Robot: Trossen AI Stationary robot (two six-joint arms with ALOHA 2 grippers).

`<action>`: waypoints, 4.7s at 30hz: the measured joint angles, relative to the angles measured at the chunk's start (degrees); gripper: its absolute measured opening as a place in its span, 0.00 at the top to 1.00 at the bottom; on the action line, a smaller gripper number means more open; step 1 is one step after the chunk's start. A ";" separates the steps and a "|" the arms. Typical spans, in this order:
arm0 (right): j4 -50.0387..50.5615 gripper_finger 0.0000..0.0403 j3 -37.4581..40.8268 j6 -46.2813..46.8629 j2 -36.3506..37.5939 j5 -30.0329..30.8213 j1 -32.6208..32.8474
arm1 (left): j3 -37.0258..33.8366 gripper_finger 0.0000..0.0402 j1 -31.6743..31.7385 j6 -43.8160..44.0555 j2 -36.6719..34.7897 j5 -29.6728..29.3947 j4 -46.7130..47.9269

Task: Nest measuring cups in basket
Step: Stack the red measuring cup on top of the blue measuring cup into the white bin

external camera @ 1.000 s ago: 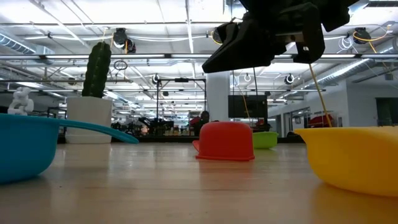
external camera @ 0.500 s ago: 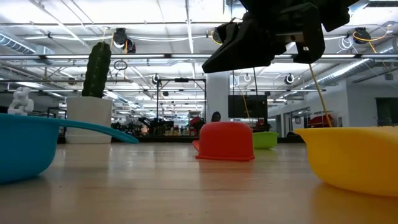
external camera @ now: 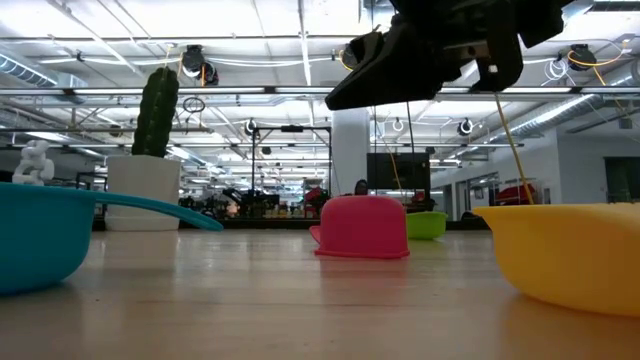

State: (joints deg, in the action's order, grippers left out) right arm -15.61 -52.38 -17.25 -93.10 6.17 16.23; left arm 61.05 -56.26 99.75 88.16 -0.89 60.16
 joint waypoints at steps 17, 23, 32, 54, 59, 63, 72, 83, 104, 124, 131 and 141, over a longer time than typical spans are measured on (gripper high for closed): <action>22.64 1.00 -0.04 18.74 12.37 7.39 2.08 | 1.84 0.99 8.31 -17.29 0.00 -25.90 -0.55; 27.34 1.00 -0.04 24.80 12.82 12.04 3.88 | 1.84 0.99 13.39 -26.01 0.00 -33.99 -6.84; 27.70 0.88 -0.04 31.01 12.39 12.02 5.64 | 1.84 0.91 20.02 -46.01 0.00 -33.79 -28.19; 26.48 0.66 -0.04 45.30 8.79 17.97 12.00 | 1.82 0.53 31.18 -53.15 11.37 -27.08 -44.81; 24.66 0.66 -0.04 44.25 5.66 17.74 11.89 | 1.80 0.52 36.72 -49.58 12.55 -23.86 -44.01; 24.27 0.66 -0.02 42.20 5.19 17.62 11.78 | 1.80 0.52 41.84 -50.10 12.50 -19.56 -44.35; 26.76 0.66 0.00 38.38 5.53 17.62 11.38 | 1.80 0.52 51.36 -59.97 12.50 -8.37 -46.37; 32.33 0.66 0.00 27.93 5.53 17.59 8.68 | 1.80 0.48 56.87 -69.11 12.48 -1.17 -48.33; 36.82 0.66 0.00 18.24 5.53 13.00 2.87 | 1.84 0.16 62.95 -66.24 16.53 8.27 -45.71; 33.61 0.66 0.00 19.45 5.53 9.96 2.89 | 1.86 0.27 61.06 -64.50 21.56 11.79 -52.98; 34.04 0.66 0.00 19.50 5.53 9.97 2.89 | 1.84 0.29 60.57 -63.51 22.14 13.56 -54.00; 33.89 0.66 0.00 19.51 5.53 9.98 2.89 | 1.82 0.47 59.49 -63.22 22.23 12.95 -54.34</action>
State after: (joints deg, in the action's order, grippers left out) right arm 18.28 -52.38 2.26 -87.57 16.15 19.11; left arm 62.87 3.22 36.52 110.39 12.06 5.82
